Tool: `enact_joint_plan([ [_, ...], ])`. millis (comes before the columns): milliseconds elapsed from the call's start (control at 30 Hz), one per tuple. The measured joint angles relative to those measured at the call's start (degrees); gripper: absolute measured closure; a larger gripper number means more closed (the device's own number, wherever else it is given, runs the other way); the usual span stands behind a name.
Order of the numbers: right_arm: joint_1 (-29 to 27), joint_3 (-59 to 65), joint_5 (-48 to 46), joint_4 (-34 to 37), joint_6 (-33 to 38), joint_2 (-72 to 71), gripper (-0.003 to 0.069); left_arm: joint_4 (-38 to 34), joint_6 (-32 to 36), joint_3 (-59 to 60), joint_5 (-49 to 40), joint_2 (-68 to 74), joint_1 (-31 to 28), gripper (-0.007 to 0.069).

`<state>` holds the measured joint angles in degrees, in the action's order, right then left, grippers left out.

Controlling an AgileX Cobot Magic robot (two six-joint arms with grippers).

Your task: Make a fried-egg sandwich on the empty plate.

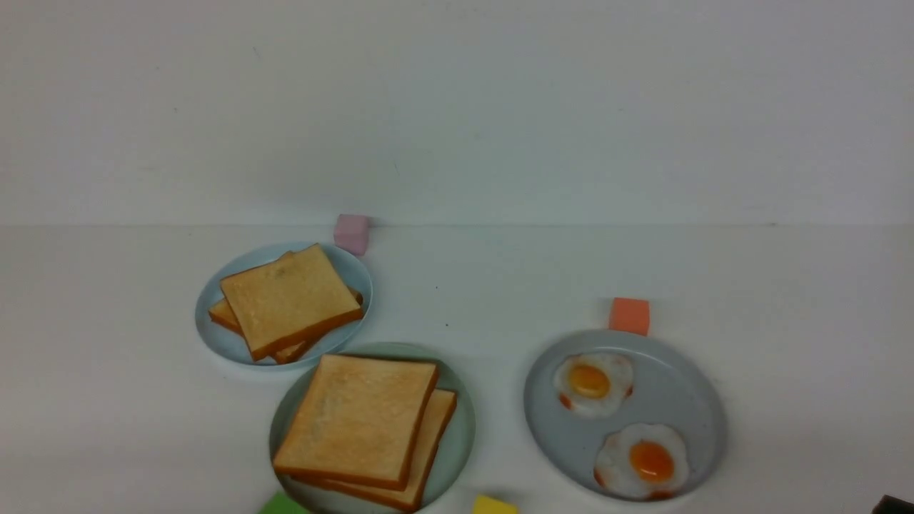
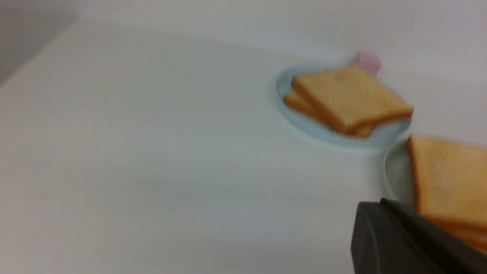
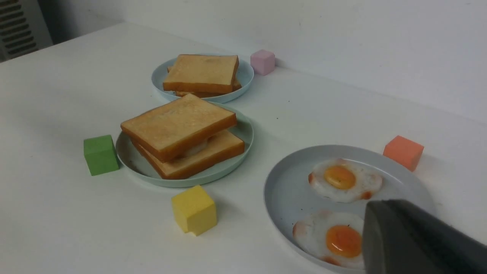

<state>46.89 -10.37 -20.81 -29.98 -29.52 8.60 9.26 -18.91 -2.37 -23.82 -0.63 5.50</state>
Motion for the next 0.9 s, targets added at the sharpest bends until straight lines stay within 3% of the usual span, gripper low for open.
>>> enact_joint_plan([
  [233,0.00,0.00,0.00,0.00,0.00,0.00,0.0629,-3.52,8.31,3.62,-1.17,0.00,0.00,0.0631],
  [533,0.00,0.00,0.00,0.00,-0.03,0.00,0.0617,-7.35,9.10,3.62,-0.86,0.00,-4.45,0.0626],
  [900,0.00,0.00,0.00,0.00,-0.16,0.00,0.0600,-7.58,9.10,3.62,-0.86,0.00,-4.91,0.0615],
])
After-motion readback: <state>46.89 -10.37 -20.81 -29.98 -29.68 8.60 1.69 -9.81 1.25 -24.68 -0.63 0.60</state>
